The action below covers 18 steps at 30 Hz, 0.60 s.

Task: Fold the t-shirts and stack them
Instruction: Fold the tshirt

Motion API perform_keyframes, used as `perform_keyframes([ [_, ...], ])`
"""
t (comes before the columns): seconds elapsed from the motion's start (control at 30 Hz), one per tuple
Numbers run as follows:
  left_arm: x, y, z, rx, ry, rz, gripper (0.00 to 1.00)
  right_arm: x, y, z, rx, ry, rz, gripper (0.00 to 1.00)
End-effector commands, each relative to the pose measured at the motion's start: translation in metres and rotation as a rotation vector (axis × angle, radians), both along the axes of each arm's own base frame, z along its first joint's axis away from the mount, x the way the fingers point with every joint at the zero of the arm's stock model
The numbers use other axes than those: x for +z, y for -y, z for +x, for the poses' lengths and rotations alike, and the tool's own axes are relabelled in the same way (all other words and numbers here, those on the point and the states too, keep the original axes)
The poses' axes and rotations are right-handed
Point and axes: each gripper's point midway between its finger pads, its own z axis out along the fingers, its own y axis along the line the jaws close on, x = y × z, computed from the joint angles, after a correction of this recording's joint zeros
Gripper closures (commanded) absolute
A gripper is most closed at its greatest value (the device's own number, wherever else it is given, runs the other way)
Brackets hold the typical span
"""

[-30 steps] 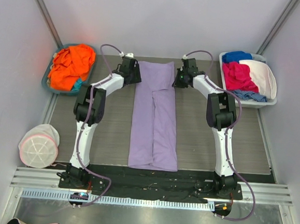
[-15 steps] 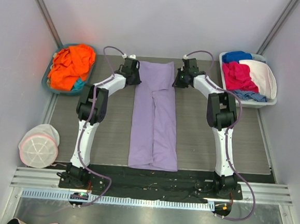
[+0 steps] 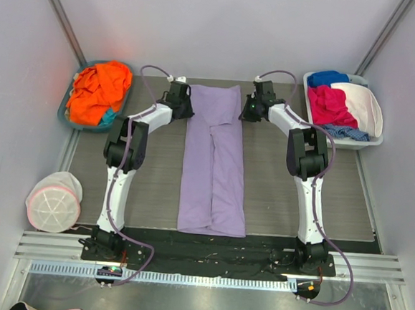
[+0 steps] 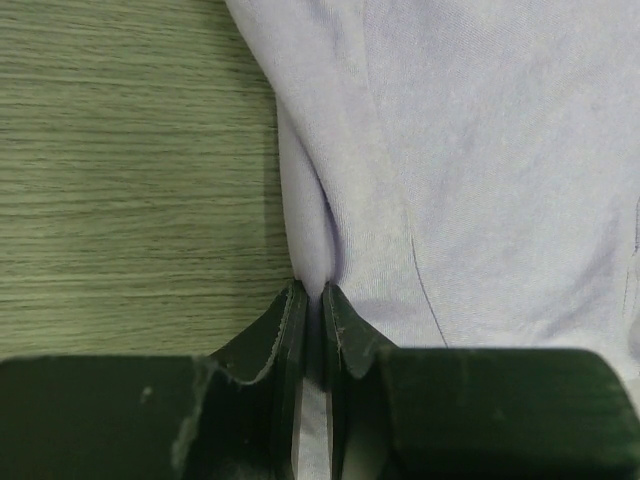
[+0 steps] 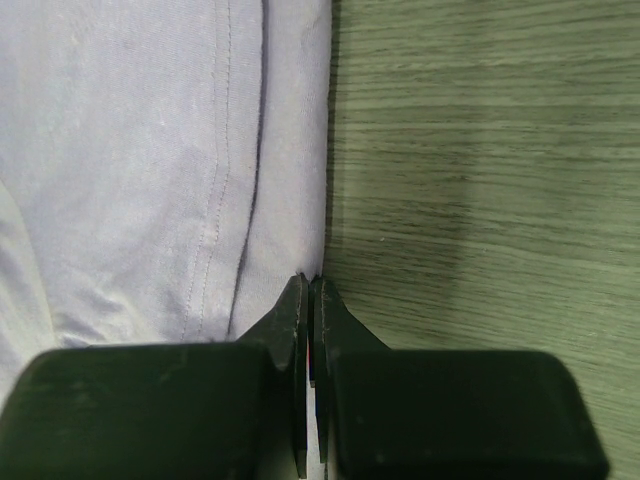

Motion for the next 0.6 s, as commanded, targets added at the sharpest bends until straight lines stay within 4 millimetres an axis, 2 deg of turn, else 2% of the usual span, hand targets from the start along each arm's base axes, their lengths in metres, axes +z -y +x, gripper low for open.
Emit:
perform_keyframes([
  [0.0, -0.003, -0.027, -0.01, 0.019, -0.044, 0.049, 0.85, -0.024, 0.04, -0.017, -0.08, -0.094, -0.098, 0.99],
  [0.57, -0.006, -0.049, -0.014, 0.027, -0.057, 0.059, 0.82, -0.027, 0.049, -0.017, -0.103, -0.102, -0.108, 0.99],
])
